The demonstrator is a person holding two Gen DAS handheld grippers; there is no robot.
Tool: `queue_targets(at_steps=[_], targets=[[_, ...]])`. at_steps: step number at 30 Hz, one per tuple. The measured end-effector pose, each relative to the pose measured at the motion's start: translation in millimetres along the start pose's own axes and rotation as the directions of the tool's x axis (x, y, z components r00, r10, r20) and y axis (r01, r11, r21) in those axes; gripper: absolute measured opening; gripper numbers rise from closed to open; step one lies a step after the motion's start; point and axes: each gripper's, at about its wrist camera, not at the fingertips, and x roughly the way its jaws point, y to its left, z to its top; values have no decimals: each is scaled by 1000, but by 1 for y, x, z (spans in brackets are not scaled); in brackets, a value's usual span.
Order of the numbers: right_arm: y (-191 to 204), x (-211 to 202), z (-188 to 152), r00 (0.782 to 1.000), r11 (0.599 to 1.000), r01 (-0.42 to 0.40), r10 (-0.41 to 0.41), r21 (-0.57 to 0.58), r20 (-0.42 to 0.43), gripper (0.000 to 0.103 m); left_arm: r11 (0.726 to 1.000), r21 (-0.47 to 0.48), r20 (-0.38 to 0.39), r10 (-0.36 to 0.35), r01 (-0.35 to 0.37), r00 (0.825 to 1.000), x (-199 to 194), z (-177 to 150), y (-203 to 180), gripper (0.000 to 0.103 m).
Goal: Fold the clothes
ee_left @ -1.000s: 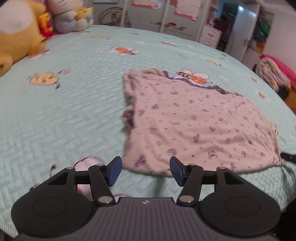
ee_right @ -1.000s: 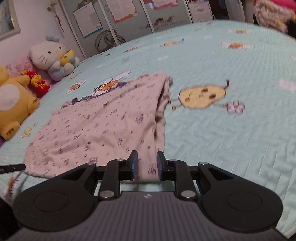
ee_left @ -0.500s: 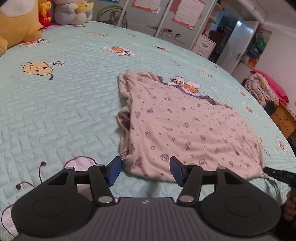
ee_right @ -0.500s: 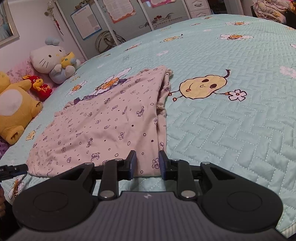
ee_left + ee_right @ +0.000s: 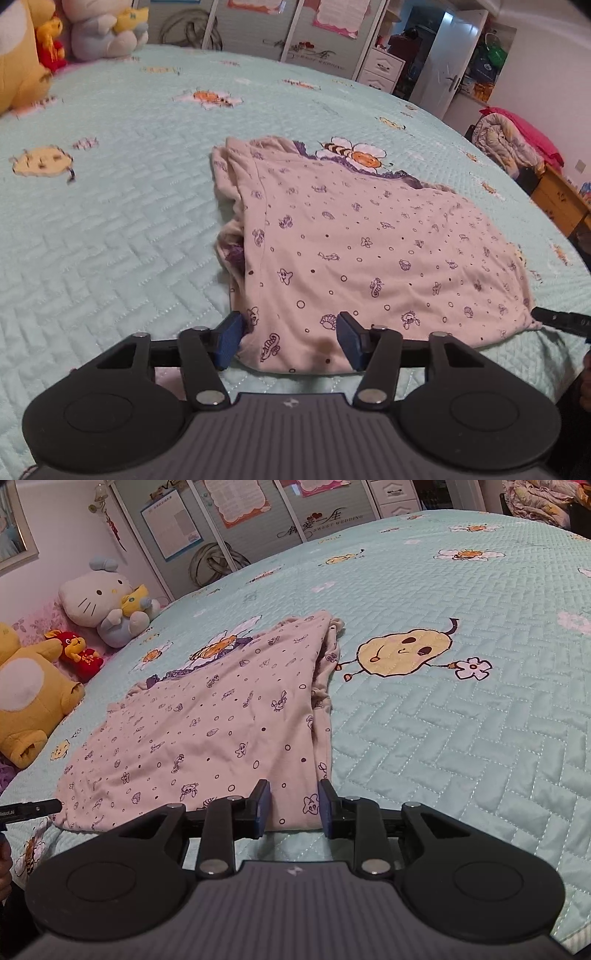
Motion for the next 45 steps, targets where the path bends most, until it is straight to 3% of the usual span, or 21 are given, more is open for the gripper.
queue_targets(at_steps=[2,6,9,10,11,12,20,24,28,32,35,38,40,43,45], targets=[[0,0,0,1000,1000,0,0,0,1,29,1000,-19,-6,1,-1,1000,-2,-2,5,13],[1,0,-1,1000,1000,4,-4,-5,8,29,998,-56,2,-14,14,1000,-8,-8,15,3],[3,0,-2,1000,1000,12,-12,-20,12,28,997,-78,-1,-9,9,1000,-7,-8,20,3],[4,1,-2,1000,999,19,-18,-28,12,22,996,-83,-3,-10,10,1000,-6,-8,21,2],[4,1,-2,1000,999,25,-24,-37,10,2,996,-86,-3,-8,8,1000,-6,-7,21,2],[4,3,-1,1000,999,20,-20,-39,-7,1,996,-90,-3,-6,5,1000,-7,-6,22,2],[-20,-36,23,996,998,-33,28,54,86,0,989,-147,24,-6,9,1000,-27,1,34,2],[-27,-2,5,999,998,3,0,68,-47,0,986,-164,-1,21,-21,1000,-9,-13,36,3],[-28,-20,11,1000,995,-22,21,99,6,0,985,-169,29,27,-21,999,-26,-8,38,3],[-32,-15,6,999,993,6,0,118,-49,2,983,-179,16,44,-40,999,-32,-8,42,3],[-20,-37,15,996,994,55,-60,90,61,14,988,-148,63,54,-44,997,-50,-5,33,3],[0,-46,26,990,999,32,-34,16,134,15,994,-113,112,16,-3,994,-56,6,18,3],[14,-33,35,993,1000,-11,13,-20,120,15,997,-73,110,-9,17,994,-46,15,4,3],[29,4,39,997,998,-27,30,-54,66,15,999,-53,45,0,2,999,-15,13,-3,3],[21,23,35,999,998,27,-24,-63,40,15,996,-90,-18,25,-27,1000,3,5,7,3]])
